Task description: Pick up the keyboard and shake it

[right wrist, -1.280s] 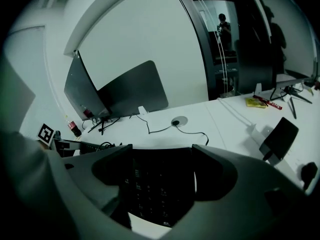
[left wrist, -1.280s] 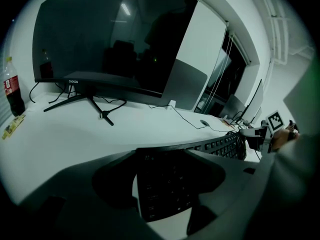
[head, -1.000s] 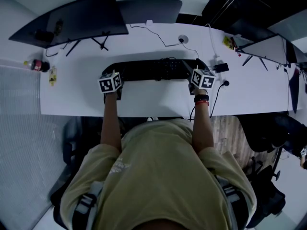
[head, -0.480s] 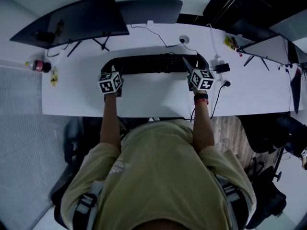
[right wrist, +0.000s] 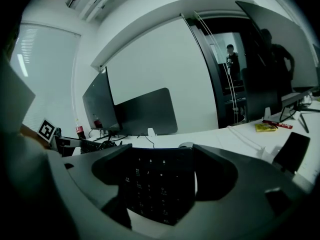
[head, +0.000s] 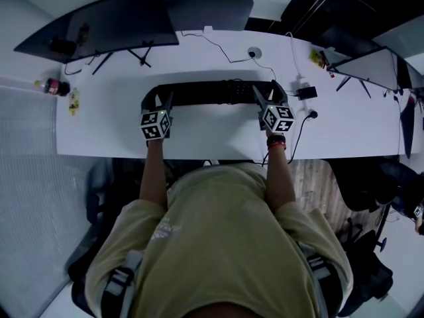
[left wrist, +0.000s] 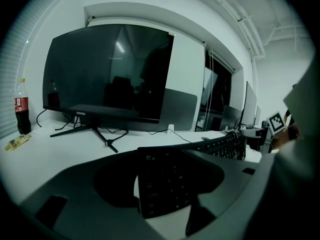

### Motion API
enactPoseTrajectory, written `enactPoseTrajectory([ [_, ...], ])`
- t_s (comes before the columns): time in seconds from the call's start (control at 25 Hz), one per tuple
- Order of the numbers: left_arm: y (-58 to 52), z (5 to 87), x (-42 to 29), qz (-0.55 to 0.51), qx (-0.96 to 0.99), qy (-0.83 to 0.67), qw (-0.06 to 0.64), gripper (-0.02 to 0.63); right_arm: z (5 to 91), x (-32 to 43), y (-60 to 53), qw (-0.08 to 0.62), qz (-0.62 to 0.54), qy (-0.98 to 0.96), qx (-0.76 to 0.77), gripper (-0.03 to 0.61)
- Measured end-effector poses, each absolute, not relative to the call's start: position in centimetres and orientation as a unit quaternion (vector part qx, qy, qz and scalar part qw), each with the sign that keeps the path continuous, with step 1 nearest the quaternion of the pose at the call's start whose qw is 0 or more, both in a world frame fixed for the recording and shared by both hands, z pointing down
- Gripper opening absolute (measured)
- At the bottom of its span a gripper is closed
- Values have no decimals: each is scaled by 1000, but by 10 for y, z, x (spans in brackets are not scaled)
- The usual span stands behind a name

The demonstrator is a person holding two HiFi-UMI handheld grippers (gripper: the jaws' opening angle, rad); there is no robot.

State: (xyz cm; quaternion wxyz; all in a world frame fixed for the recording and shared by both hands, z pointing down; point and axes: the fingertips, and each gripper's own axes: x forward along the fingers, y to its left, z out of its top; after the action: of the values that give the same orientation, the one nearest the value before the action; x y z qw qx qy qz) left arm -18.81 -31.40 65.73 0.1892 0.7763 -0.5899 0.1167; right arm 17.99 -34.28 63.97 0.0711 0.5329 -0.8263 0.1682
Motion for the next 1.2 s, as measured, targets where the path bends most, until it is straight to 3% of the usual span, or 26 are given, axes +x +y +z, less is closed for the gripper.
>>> enactPoseTrajectory([
  [0.6,-269,651,-185,117,781,-594,155,276,635,182,-291,69,164,-832,525,377],
  [1.2,-234,651,-185,143,779,-587,167,276,632,182,-237,87,172,-825,531,388],
])
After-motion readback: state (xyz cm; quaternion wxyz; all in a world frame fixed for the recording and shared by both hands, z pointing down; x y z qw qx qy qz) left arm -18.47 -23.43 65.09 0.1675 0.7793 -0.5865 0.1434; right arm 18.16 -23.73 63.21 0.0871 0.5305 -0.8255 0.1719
